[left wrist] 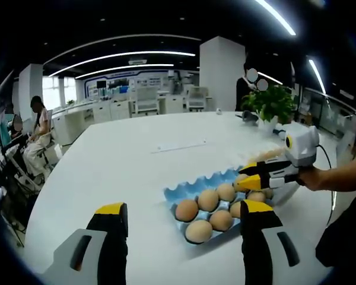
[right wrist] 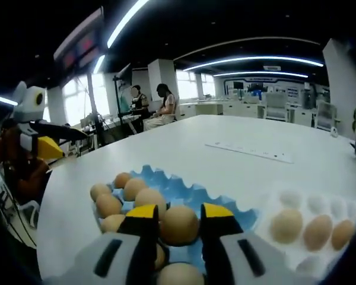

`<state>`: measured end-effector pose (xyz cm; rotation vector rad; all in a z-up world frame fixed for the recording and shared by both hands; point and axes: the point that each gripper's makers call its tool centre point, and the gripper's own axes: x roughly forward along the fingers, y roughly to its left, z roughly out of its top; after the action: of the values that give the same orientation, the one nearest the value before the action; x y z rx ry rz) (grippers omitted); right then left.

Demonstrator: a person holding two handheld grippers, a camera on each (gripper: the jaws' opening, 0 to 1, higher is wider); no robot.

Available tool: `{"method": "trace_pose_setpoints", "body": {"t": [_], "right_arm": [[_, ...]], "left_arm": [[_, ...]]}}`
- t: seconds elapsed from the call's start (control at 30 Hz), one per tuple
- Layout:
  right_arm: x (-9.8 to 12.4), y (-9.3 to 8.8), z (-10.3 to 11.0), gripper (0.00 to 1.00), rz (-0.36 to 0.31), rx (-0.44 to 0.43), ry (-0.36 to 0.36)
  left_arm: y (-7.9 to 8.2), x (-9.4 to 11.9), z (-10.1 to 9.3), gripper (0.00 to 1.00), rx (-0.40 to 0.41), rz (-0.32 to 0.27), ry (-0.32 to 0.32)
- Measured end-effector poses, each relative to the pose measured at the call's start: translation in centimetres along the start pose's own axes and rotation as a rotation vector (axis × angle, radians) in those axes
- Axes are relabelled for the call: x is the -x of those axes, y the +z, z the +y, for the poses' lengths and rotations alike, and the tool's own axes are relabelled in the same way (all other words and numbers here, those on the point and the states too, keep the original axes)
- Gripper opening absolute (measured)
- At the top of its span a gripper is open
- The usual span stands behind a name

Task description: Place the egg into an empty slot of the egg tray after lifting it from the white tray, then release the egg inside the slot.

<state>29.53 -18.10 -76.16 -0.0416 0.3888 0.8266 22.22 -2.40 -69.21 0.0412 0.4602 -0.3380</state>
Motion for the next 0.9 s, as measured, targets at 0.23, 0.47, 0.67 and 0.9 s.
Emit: {"method": "trace_pose_setpoints", "body": {"t": [0.23,0.47,0.67,0.9], "right_arm": [[2.9,0.0,-2.1,0.28,-0.031,-0.025,-0.056],[7.4,-1.3,-7.4,0.27,-0.052,-0.091,-0.237],[13.6,-1.2,-13.8,0.26,-0.109,-0.079,-0.496],[20.7,-2.4,-19.8,0.26,-0.1,-0.103,-0.753]], "left_arm": [[0.2,-0.2,-0.2,0.78,-0.004,-0.004,-0.006],[0.2,-0.2,-0.4,0.78,-0.002,-0.003,-0.012],[0.4,-0.2,-0.5,0.78,0.007,-0.009,-0.018],[0.2,-0.2,-0.6,0.78,0.005,-0.004,-0.019]]}}
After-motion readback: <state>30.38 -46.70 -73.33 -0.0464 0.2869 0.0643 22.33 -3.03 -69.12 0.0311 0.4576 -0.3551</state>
